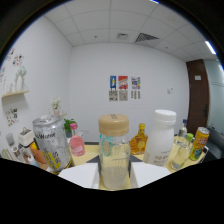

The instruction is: Make me a cup of Mount Fuji.

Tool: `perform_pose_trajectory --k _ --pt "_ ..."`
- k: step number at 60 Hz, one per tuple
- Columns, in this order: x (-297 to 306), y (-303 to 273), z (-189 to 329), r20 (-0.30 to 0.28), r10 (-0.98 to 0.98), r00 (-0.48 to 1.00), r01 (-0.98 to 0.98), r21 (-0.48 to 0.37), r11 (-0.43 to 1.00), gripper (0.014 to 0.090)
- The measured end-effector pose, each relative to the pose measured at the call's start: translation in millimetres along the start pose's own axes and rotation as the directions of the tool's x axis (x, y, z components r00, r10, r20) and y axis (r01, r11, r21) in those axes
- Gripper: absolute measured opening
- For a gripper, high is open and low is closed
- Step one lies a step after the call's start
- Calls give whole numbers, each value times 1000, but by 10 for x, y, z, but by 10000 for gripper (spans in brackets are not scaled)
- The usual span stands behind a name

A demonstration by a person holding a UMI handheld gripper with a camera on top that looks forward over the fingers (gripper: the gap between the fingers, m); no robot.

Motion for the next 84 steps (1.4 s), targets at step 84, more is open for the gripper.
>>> perform_pose_trajectory --k 84 --pt "-189 2936 -750 68 884 463 -832 -310 460 409"
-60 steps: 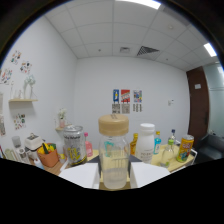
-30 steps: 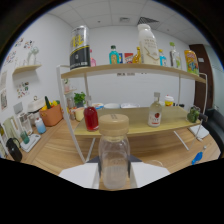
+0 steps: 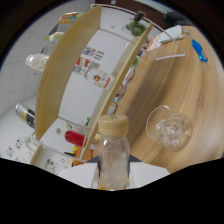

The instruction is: Make me a cup of Mount Fuji.

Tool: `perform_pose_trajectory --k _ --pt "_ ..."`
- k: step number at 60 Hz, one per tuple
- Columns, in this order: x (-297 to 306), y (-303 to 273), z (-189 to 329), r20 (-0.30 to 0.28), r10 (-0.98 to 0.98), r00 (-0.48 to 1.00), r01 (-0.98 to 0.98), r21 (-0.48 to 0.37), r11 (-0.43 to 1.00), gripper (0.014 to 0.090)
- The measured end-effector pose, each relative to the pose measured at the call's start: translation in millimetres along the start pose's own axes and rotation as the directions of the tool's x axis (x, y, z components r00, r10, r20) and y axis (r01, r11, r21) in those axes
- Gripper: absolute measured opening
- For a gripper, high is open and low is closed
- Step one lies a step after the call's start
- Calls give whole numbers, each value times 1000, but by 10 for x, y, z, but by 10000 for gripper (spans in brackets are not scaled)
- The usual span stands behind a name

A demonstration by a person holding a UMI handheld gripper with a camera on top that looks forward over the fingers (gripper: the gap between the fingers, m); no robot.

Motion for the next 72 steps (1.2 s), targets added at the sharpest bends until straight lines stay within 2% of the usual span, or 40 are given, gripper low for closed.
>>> perform_pose_trajectory --k 8,19,30,41,45,48,56,60,65,72 --pt "-68 -116 31 95 284 954 -285 0 959 407" --pt "-86 -165 70 159 559 814 -556 -68 828 407" --pt "-171 -197 62 209 678 705 -669 -123 733 407" --pt "-229 -203 17 199 659 725 -647 -127 751 408" --pt "-274 -218 -18 188 570 799 -562 -102 821 409" --pt "-314 -267 -52 179 450 875 -448 -52 892 408" --pt "-578 -427 -166 130 -6 991 -7 92 996 410" --pt "-724 -456 -184 86 -233 969 220 139 966 409" --pt "-806 -415 -145 18 -489 872 478 182 860 410" --pt "-549 -146 70 -72 -701 709 704 121 700 408"
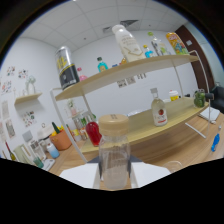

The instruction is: Make me a cup of Mount Fuji.

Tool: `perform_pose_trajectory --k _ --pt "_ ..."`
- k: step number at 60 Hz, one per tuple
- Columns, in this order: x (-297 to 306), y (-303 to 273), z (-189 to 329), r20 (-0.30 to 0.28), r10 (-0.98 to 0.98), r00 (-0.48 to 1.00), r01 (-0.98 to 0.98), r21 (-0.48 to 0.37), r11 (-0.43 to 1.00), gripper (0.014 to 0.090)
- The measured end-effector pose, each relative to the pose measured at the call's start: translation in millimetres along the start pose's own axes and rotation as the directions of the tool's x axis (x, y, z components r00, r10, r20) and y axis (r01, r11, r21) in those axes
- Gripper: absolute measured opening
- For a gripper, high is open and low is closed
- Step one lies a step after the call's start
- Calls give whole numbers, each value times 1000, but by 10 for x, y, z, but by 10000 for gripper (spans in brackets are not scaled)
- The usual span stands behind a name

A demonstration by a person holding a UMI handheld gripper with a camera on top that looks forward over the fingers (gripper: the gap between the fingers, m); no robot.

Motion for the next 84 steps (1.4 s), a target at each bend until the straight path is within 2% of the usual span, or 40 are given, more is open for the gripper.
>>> perform_pose_trajectory --k 8,19,30,34,50,53,56,61,64,72,79,84 --pt "108 537 167 -46 -176 983 171 -93 981 409" --pt "190 948 301 -54 -269 961 257 -168 952 410" --pt "237 1154 282 -54 -296 954 279 -205 938 424" --pt "238 1155 227 -59 -314 947 300 -181 937 425" --pt "246 1210 77 -57 -300 952 283 -201 938 438" --pt "248 1259 52 -53 -298 953 279 -227 933 473" --pt "251 1290 15 -49 -295 954 273 -254 928 558" --pt "212 1248 -78 -33 -293 955 274 -272 923 777" --pt "186 1164 -161 -28 -295 955 277 -274 921 853" --pt "165 836 -441 -35 -331 943 310 -276 910 862" --pt "374 557 -733 -111 -338 935 290 -312 905 862" --pt "543 422 -920 -145 -319 937 255 -343 904 861"
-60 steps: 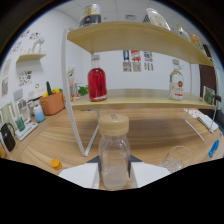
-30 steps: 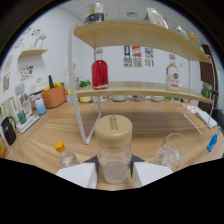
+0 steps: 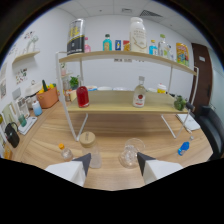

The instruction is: Make me a cup of Mount Fuji.

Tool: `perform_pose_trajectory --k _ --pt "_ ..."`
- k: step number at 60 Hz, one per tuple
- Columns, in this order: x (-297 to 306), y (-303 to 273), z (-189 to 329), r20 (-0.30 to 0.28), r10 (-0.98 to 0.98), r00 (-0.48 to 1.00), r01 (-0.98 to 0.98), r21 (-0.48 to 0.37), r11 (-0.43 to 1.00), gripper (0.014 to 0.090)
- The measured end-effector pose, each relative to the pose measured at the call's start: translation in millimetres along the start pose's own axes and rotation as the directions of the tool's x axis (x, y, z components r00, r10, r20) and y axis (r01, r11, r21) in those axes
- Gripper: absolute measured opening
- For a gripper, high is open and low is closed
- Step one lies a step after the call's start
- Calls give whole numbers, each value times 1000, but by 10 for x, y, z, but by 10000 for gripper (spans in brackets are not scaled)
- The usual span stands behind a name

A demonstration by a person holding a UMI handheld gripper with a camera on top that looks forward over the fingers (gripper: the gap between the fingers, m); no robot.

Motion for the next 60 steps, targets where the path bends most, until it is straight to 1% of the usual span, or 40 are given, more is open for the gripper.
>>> perform_pose_trajectory --k 5,10,16,25,28,35,39,44,47,49,52,58,60 --pt "254 -60 -140 -42 5 999 -7 -38 999 864" --pt "469 -290 -284 -73 2 997 -6 -47 999 864" --pt "581 -751 -464 -76 11 997 -13 -31 999 857" --pt "651 -1685 -678 -64 41 997 -38 58 998 863" --pt "676 -2008 -717 -60 52 997 -46 107 993 865" --pt "682 -2733 -720 -25 63 998 -56 222 974 864" --pt "670 -3071 -664 -9 49 999 -44 294 955 861" --pt "726 -3381 -491 -24 23 999 -12 375 927 864" --pt "717 -3494 -325 -26 9 1000 3 406 914 858" --pt "716 -3534 -218 -24 3 1000 7 414 910 851" --pt "723 -3560 -68 -15 -6 1000 12 411 912 820" --pt "734 -3488 261 -10 -15 1000 18 389 921 737" --pt "736 -3435 344 -10 -16 1000 19 376 926 686"
